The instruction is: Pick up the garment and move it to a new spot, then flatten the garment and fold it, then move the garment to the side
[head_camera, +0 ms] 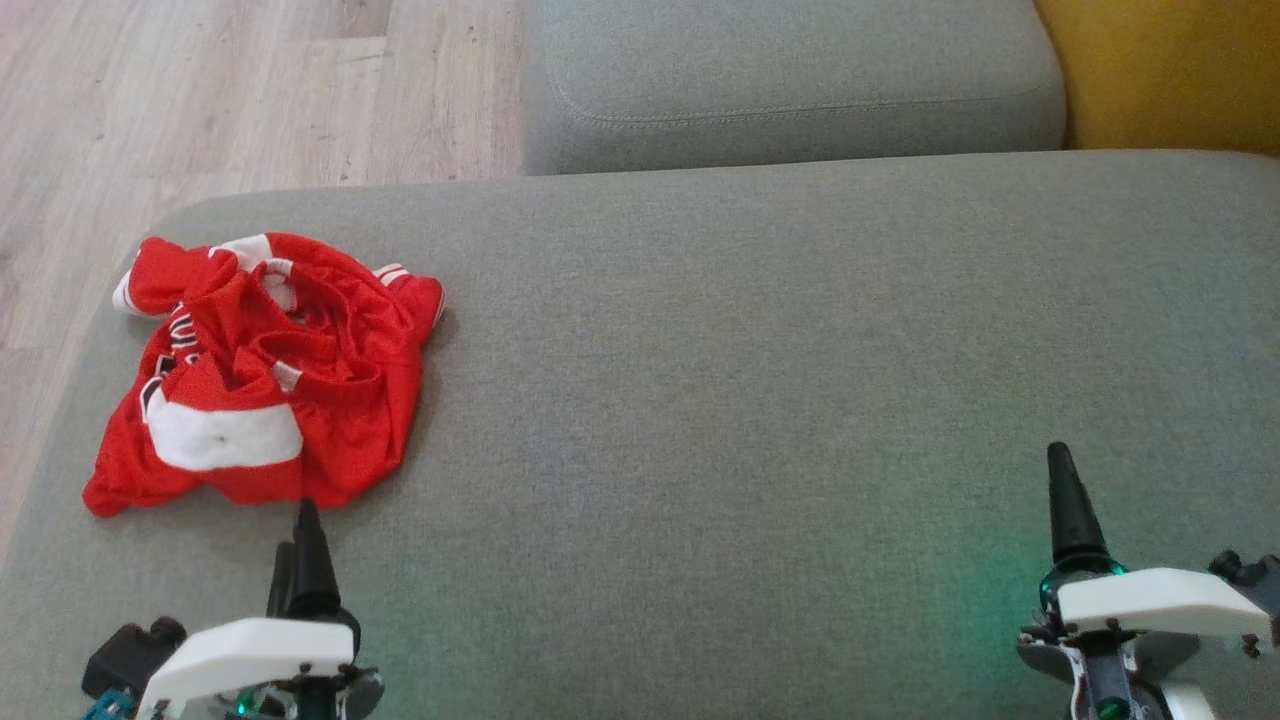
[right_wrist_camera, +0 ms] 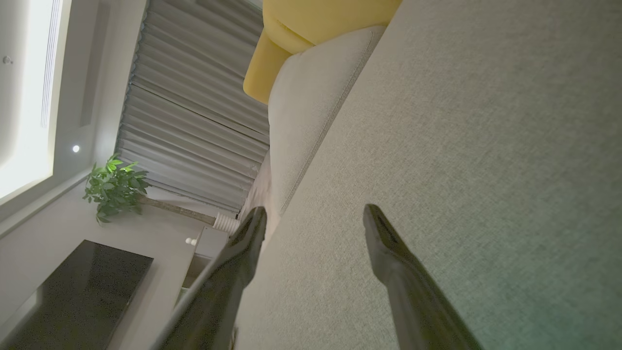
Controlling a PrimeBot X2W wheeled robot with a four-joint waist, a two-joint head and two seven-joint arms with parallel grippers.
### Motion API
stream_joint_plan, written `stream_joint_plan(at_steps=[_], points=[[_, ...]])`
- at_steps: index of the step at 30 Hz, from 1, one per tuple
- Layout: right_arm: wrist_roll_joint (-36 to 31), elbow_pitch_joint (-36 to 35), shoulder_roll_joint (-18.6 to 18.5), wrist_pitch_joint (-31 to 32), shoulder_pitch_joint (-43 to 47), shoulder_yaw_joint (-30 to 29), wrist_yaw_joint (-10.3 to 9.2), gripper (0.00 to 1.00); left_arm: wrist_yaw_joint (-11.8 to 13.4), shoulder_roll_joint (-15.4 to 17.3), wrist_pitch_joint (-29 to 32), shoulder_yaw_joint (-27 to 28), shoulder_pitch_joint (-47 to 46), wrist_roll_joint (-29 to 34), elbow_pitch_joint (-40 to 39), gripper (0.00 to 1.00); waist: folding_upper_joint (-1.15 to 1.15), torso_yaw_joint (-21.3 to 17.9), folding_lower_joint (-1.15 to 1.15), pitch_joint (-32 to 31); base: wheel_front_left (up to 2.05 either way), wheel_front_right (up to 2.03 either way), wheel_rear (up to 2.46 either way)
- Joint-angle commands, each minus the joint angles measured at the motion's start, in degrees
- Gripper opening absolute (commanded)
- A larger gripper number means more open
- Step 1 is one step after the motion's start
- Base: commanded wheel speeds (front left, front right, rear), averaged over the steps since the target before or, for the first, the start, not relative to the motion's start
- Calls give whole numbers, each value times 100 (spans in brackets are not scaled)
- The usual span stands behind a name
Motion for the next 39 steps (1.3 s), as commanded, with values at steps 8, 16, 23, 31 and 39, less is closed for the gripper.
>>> stream_joint_plan(at_steps=[8, 16, 23, 31, 39], points=[[-694, -307, -31, -189, -263, 233, 25, 100, 80, 30, -170, -64, -323, 622, -287, 100, 0, 3, 0, -6, 0, 0, 0], [-1319, -302, -34, -324, -270, 361, 27, 100, 180, 32, -304, -197, -343, 1228, -333, 100, 0, 24, 0, -16, 0, 0, 0], [-1844, -326, -36, -442, -280, 452, 28, 100, 269, 34, -422, -304, -365, 1747, -372, 100, 0, 41, 0, -29, 0, 0, 0], [-2433, -351, -39, -577, -288, 563, 30, 100, 453, 36, -556, -384, -391, 2351, -425, 100, 0, 49, 0, -30, 0, 0, 0], [-3028, -380, -42, -712, -292, 672, 31, 100, 598, 38, -691, -495, -427, 2933, -458, 100, 0, 64, 0, -26, 0, 0, 0]])
